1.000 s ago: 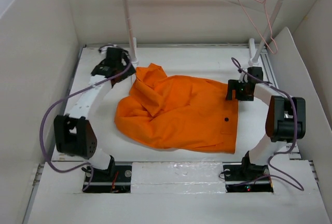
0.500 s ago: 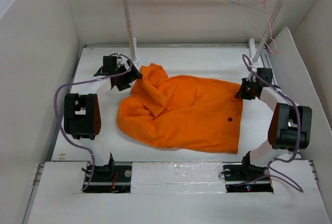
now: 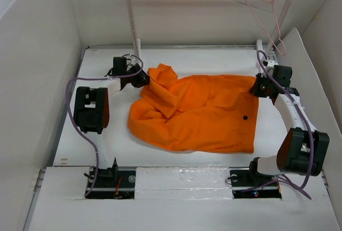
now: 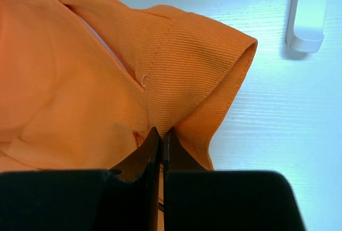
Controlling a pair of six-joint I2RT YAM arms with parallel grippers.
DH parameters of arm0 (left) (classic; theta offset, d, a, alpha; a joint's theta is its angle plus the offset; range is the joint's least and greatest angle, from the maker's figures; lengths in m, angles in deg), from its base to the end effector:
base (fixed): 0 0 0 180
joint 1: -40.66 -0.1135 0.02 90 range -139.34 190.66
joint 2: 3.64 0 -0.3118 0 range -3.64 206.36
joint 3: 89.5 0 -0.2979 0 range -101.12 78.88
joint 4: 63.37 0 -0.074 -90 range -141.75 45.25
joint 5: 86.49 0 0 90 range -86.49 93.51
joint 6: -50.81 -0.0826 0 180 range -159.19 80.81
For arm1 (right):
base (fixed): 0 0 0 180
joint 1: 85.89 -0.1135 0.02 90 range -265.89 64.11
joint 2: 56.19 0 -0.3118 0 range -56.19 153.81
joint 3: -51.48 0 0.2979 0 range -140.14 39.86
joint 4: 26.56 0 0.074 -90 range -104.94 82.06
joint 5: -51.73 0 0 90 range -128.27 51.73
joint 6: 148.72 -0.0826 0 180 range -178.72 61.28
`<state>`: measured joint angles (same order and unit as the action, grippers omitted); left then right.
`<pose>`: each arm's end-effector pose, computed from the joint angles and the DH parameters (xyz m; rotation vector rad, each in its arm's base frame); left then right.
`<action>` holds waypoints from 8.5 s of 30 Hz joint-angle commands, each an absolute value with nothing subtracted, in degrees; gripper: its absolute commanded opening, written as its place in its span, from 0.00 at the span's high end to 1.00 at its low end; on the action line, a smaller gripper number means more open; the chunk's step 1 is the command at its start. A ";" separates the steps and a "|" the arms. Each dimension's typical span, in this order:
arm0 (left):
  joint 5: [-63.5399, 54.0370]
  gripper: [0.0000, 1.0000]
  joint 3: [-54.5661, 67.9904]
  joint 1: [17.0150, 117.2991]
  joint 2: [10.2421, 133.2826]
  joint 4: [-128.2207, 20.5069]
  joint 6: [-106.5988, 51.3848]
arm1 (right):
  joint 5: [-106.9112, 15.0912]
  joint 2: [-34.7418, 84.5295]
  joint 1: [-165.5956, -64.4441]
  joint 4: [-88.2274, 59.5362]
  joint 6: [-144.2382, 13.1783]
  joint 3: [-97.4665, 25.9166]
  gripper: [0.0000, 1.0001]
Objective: Place the trousers on the hanger
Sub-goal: Flatten out the trousers at the center of the board.
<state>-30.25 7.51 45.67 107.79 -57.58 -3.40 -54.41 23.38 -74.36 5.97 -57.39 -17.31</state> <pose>0.5079 -0.0906 0.1816 -0.2446 2.2271 -1.0372 0.3649 -0.0510 0.2592 0.0641 2.2985 0.2124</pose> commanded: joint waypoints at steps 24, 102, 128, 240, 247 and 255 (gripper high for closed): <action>-9.04 0.24 -8.76 51.73 110.70 -38.10 -9.22 | -56.81 12.37 -78.50 10.02 -54.50 -19.29 1.00; -14.07 1.00 11.54 20.60 83.37 -42.65 4.00 | -47.15 0.77 -108.66 8.96 -52.74 0.22 0.53; -0.27 0.45 32.29 23.83 62.90 -38.83 -6.22 | -57.15 1.21 -92.39 14.59 -45.44 -4.26 1.00; -1.66 0.26 21.63 37.47 54.63 -28.10 -0.87 | -48.03 3.60 -62.71 16.69 -54.24 0.31 0.33; -3.07 0.26 27.72 52.43 58.23 -33.20 -3.15 | -43.88 3.30 -58.82 22.23 -56.95 -0.39 0.29; -7.56 0.27 31.50 52.43 55.51 -34.09 -7.98 | -43.20 9.55 -58.82 17.77 -65.20 3.47 0.31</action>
